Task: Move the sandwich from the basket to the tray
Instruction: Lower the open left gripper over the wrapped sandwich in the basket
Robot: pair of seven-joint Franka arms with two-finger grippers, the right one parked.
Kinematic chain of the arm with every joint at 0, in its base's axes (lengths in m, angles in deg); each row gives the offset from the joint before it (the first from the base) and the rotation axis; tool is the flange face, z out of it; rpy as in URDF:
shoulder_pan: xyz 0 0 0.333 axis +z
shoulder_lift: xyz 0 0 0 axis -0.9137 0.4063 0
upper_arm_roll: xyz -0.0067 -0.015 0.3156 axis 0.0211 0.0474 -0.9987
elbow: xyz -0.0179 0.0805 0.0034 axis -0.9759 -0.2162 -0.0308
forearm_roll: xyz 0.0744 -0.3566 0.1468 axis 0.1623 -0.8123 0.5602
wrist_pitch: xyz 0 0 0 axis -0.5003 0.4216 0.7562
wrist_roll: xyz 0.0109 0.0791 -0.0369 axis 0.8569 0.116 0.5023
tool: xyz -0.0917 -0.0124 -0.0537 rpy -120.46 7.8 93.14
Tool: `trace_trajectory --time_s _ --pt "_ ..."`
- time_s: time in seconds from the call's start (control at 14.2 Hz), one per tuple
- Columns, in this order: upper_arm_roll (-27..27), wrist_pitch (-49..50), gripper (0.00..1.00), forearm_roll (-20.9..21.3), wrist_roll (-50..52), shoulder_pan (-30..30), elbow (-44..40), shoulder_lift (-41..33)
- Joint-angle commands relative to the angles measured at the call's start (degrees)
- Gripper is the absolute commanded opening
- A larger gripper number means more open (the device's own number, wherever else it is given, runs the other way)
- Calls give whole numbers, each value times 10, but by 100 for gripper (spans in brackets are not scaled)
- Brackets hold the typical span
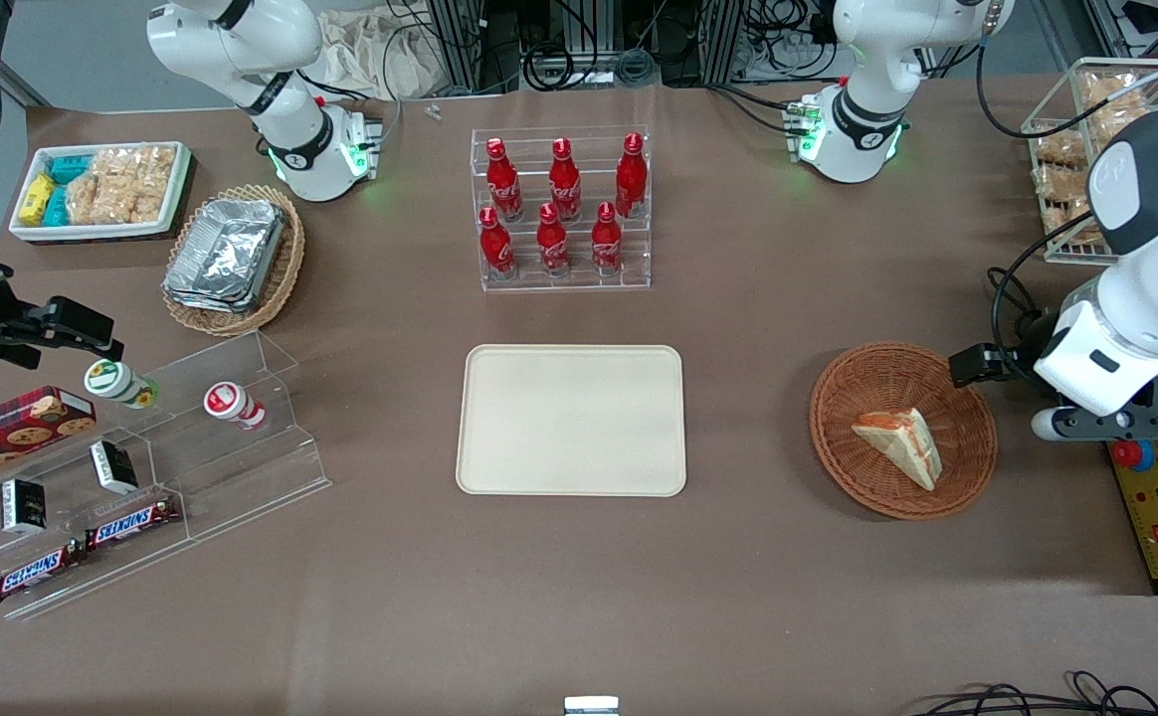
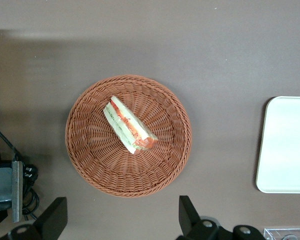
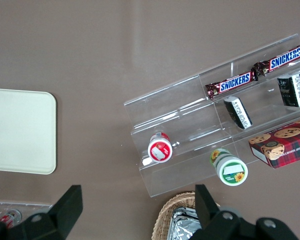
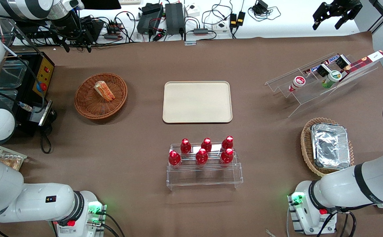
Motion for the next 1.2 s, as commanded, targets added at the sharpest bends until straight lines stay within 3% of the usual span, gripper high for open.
trace_trajectory --time_s 0.0,0.35,0.85,1.13 --pt "-2 15 100 7 10 -3 -20 8" --pt "-3 15 100 6 21 -2 -14 7" --pt "-3 3 100 -4 152 -1 29 2" --pt "-3 -67 100 0 184 -2 84 0"
